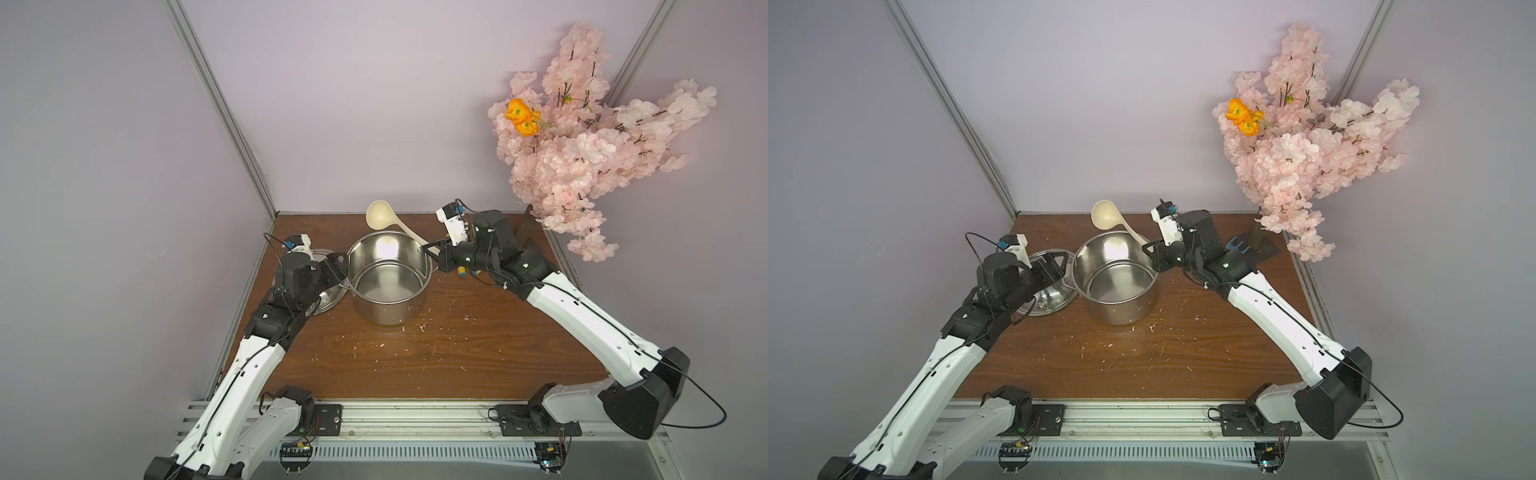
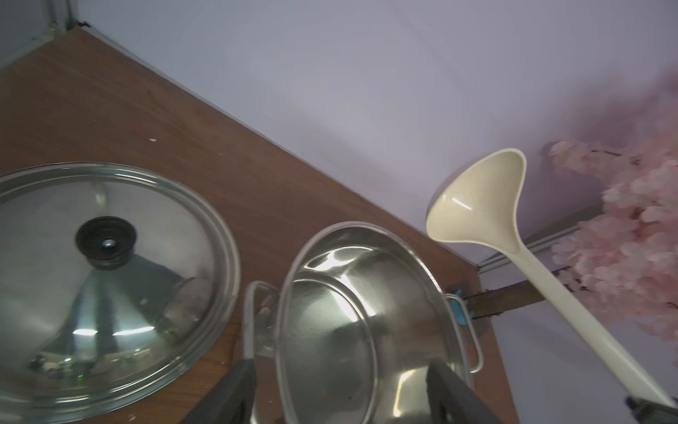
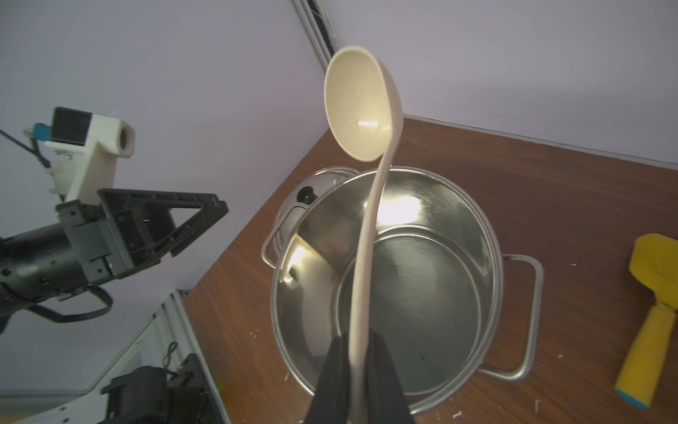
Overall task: Stir the soup with a spoon
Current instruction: Stir the soup in the pan with a stick.
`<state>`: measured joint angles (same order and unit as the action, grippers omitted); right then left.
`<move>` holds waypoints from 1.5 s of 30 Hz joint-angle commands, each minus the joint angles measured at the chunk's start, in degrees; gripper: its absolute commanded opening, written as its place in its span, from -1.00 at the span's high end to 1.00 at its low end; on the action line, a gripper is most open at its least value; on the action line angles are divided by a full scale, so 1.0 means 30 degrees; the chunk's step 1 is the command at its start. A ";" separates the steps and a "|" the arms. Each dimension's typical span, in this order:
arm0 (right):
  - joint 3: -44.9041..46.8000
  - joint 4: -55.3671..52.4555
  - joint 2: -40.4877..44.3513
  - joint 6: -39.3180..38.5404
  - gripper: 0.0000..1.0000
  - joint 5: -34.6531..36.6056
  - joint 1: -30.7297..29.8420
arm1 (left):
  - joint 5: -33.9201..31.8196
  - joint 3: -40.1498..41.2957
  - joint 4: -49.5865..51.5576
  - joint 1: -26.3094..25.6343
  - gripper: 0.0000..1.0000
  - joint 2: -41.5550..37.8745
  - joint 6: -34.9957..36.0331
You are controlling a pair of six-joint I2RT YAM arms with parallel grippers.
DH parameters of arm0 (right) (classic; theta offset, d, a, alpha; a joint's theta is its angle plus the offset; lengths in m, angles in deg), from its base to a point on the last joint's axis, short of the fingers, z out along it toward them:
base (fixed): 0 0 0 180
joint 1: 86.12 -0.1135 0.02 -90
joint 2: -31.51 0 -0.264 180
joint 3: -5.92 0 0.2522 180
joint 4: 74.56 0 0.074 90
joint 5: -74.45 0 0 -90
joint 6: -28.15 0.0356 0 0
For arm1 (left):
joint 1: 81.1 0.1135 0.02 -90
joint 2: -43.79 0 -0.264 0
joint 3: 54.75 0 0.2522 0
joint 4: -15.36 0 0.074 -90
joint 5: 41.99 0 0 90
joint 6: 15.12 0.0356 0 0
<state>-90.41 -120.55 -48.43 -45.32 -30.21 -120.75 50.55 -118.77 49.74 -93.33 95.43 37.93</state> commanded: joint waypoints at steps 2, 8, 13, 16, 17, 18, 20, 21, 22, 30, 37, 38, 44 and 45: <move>-0.2179 -0.5626 -0.1190 -0.3256 1.00 0.2503 -0.0097 | 0.0453 0.0547 0.1489 0.0531 -0.40 0.0913 0.1444; -0.3744 -0.7472 -0.3062 -0.4089 1.00 0.3737 -0.0257 | 0.0119 0.1140 0.0783 0.0561 -0.19 0.1695 0.1630; -0.4566 -0.8164 -0.4364 -0.4481 1.00 0.4085 -0.0676 | 0.0441 0.1639 -0.0094 0.0586 0.05 0.2592 0.1740; -0.5409 -0.8504 -0.5370 -0.4544 1.00 0.4268 -0.1142 | 0.0614 0.1884 -0.0750 0.0590 0.22 0.2956 0.1713; -0.5745 -0.8593 -0.5689 -0.4570 1.00 0.4295 -0.1314 | 0.0616 0.1898 -0.0949 0.0590 0.28 0.3096 0.1733; -0.6106 -0.8696 -0.6007 -0.4574 1.00 0.4361 -0.1474 | 0.0616 0.1907 -0.1131 0.0590 0.34 0.3241 0.1743; -0.6918 -0.8955 -0.6778 -0.4590 1.00 0.4469 -0.1894 | 0.0687 0.1858 -0.1368 0.0590 0.46 0.3568 0.1785; -0.7347 -0.9115 -0.7205 -0.4627 1.00 0.4474 -0.2136 | 0.0738 0.1810 -0.1458 0.0590 0.52 0.3699 0.1797; -0.7837 -0.9329 -0.7621 -0.4694 1.00 0.4493 -0.2401 | 0.0782 0.1749 -0.1495 0.0590 0.57 0.3840 0.1813; -1.0198 -1.1062 -0.9347 -0.5611 1.00 0.4087 -0.4447 | 0.1172 0.1609 -0.1656 0.0649 0.76 0.4168 0.1926; -0.7662 -1.1318 -0.7540 -0.5543 1.00 0.5062 -0.4834 | 0.1217 0.1593 -0.1652 0.0649 0.76 0.4199 0.2025; -0.7096 -1.1318 -0.7260 -0.5453 1.00 0.5365 -0.4826 | 0.1244 0.1565 -0.1647 0.0652 0.76 0.4229 0.2032; -0.4936 -1.1349 -0.6013 -0.4694 1.00 0.7156 -0.4106 | 0.1412 0.1465 -0.1654 0.0678 0.77 0.4455 0.2117; -0.4833 -1.1241 -0.5868 -0.4589 1.00 0.7282 -0.3841 | 0.1455 0.1465 -0.1637 0.0678 0.77 0.4458 0.2143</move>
<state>-105.64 -154.19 -68.50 -60.60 -12.00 -134.06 53.99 -113.77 41.96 -91.86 108.04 41.36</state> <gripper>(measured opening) 0.085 0.114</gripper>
